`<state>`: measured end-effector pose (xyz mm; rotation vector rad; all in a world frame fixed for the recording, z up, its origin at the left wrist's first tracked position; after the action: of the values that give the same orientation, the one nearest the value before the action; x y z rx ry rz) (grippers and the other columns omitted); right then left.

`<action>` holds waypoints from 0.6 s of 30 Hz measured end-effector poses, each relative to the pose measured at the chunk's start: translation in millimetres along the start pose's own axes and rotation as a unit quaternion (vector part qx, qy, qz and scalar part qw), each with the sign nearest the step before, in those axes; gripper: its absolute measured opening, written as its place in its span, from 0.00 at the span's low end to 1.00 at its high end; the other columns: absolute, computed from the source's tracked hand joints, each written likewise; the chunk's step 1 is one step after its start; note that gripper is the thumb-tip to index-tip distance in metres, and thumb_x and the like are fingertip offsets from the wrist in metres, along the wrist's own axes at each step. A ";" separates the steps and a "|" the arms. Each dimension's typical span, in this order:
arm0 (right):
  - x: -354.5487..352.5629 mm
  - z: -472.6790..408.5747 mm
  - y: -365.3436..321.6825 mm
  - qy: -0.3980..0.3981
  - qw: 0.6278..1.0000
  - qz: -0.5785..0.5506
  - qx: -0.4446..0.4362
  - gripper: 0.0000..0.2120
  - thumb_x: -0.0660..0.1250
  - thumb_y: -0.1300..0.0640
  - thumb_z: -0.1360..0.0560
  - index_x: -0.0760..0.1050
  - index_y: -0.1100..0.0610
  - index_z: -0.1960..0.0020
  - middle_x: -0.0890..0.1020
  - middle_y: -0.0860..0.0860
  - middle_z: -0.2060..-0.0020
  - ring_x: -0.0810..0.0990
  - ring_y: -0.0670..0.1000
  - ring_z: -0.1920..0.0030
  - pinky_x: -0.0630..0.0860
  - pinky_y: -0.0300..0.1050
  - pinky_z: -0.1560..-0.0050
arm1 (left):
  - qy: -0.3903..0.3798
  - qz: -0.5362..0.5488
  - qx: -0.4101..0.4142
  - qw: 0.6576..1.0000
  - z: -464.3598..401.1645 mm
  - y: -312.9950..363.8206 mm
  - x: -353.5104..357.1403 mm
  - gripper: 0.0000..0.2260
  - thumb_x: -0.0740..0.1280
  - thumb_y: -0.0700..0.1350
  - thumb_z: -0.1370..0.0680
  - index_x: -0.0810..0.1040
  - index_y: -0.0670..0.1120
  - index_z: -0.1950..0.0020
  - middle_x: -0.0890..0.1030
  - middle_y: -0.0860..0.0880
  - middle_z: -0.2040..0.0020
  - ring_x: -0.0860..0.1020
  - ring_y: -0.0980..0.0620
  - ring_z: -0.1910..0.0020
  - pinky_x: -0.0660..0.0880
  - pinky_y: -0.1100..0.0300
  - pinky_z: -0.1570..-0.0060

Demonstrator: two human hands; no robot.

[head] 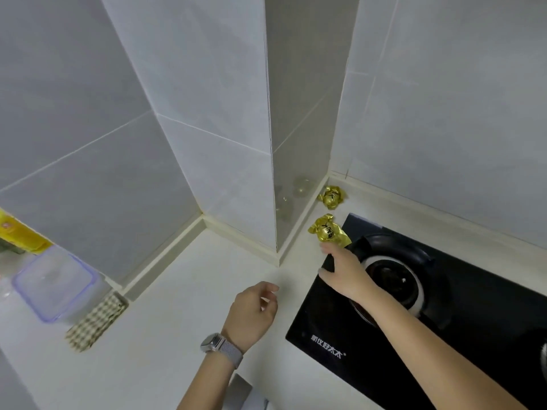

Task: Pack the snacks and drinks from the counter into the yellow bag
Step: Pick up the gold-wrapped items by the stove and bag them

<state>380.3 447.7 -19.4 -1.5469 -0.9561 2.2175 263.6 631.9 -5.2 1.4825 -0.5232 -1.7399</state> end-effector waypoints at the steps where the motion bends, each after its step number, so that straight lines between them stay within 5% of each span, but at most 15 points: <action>1: -1.7 -15.7 -3.0 0.013 1.000 0.009 -0.003 0.28 0.66 0.59 0.27 0.62 0.56 0.28 0.71 0.53 0.34 0.68 0.54 0.32 0.65 0.45 0.34 | 0.002 0.010 -0.007 1.000 -4.4 -3.3 -5.2 0.10 0.62 0.43 0.24 0.77 0.51 0.45 0.78 0.60 0.58 0.77 0.62 0.60 0.71 0.75 0.59; 5: -7.2 -84.1 1.0 0.030 0.995 0.097 0.019 0.34 0.66 0.58 0.28 0.56 0.59 0.26 0.65 0.58 0.30 0.62 0.58 0.30 0.61 0.50 0.31 | 0.012 0.065 -0.031 0.997 -15.3 -11.7 -19.7 0.08 0.63 0.41 0.24 0.77 0.52 0.48 0.79 0.58 0.57 0.77 0.64 0.63 0.70 0.77 0.63; 10: -0.2 -135.8 17.5 -0.039 0.972 0.214 0.085 0.38 0.67 0.53 0.28 0.50 0.49 0.24 0.56 0.57 0.26 0.56 0.63 0.28 0.67 0.58 0.35 | 0.012 0.109 -0.055 0.992 -23.2 -19.1 -22.4 0.09 0.63 0.41 0.24 0.78 0.52 0.48 0.81 0.54 0.55 0.79 0.57 0.58 0.70 0.76 0.62; 15: 19.9 -154.0 34.7 -0.090 0.955 0.261 0.106 0.34 0.66 0.50 0.28 0.55 0.47 0.26 0.56 0.58 0.29 0.58 0.63 0.31 0.71 0.57 0.39 | -0.004 0.117 -0.056 0.992 -37.6 -13.1 -14.4 0.09 0.63 0.41 0.24 0.78 0.53 0.49 0.80 0.56 0.56 0.78 0.62 0.61 0.70 0.77 0.62; 18: 24.2 -157.7 44.5 -0.069 0.951 0.287 0.090 0.25 0.66 0.57 0.28 0.62 0.48 0.34 0.60 0.57 0.33 0.62 0.62 0.35 0.73 0.53 0.43 | -0.013 0.120 -0.053 0.991 -48.0 -6.0 -10.2 0.09 0.63 0.40 0.24 0.78 0.52 0.49 0.80 0.58 0.56 0.76 0.66 0.63 0.70 0.77 0.63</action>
<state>520.5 485.0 -99.3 -1.7629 -0.3321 2.7341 308.0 651.6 -14.4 1.2689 -0.5887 -1.5745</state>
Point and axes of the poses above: each hand's wrist, its own z-axis away from the middle knuckle, its own x-axis out of the palm, y = z × x, the point moved 3 cm from there along -z, towards the middle knuckle
